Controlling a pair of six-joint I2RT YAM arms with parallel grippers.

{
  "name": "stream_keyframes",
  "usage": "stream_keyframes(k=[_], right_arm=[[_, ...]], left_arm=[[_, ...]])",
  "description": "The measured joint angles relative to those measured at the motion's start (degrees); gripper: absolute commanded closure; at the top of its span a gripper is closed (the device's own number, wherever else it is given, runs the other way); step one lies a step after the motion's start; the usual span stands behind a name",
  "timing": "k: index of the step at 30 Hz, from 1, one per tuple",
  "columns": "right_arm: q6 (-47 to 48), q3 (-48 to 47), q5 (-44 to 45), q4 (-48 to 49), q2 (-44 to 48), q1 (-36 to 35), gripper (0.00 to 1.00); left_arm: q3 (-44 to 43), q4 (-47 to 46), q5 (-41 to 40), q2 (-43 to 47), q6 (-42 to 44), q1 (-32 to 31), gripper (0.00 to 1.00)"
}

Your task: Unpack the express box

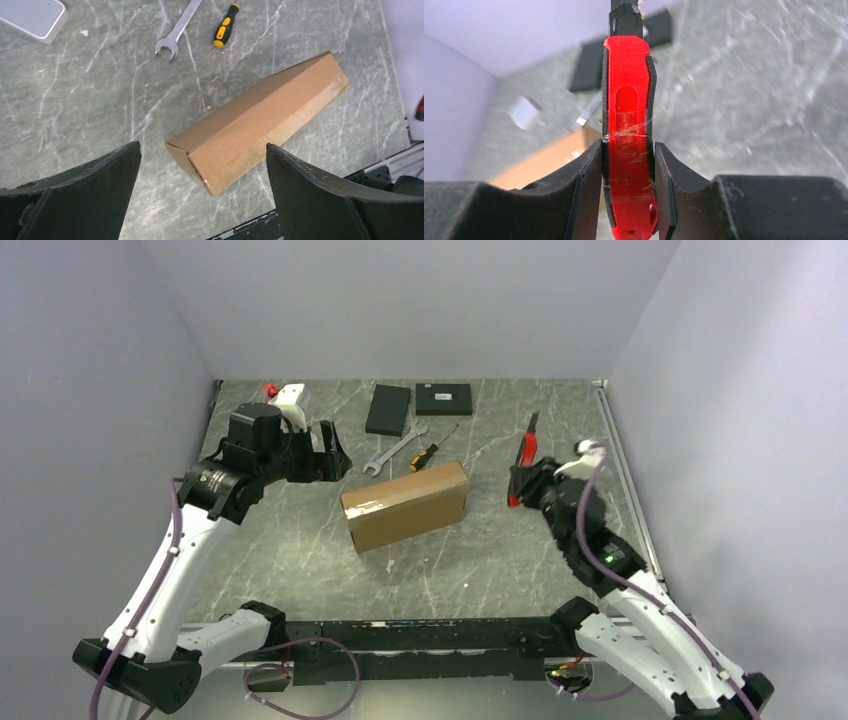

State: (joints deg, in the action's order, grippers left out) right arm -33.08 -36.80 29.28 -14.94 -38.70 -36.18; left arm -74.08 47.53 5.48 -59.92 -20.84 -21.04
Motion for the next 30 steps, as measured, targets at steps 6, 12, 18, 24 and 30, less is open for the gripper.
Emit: stream_keyframes(k=[6, 12, 18, 24, 30], right_arm=[[-3.2, -12.9, -25.9, 1.4, -3.5, 15.3, 1.0], [-14.4, -15.4, -59.6, 14.2, -13.3, 19.4, 1.0], [-30.9, -12.2, -77.4, 32.7, -23.5, 19.1, 1.0], [-36.2, -11.7, -77.7, 41.9, -25.0, 11.8, 1.0], [-37.3, -12.8, -74.7, 49.2, -30.2, 4.2, 1.0]], left_arm=[[-0.2, -2.4, 3.1, -0.7, -2.5, 0.0, 0.01], [1.0, -8.5, 11.8, 0.0, -6.8, 0.2, 0.0], [7.9, -22.9, 27.0, 0.6, -15.2, 2.2, 0.01], [18.0, -45.9, 39.8, 0.3, -30.6, 3.3, 0.0], [22.4, -63.2, 44.9, -0.4, -42.4, 3.2, 0.01]])
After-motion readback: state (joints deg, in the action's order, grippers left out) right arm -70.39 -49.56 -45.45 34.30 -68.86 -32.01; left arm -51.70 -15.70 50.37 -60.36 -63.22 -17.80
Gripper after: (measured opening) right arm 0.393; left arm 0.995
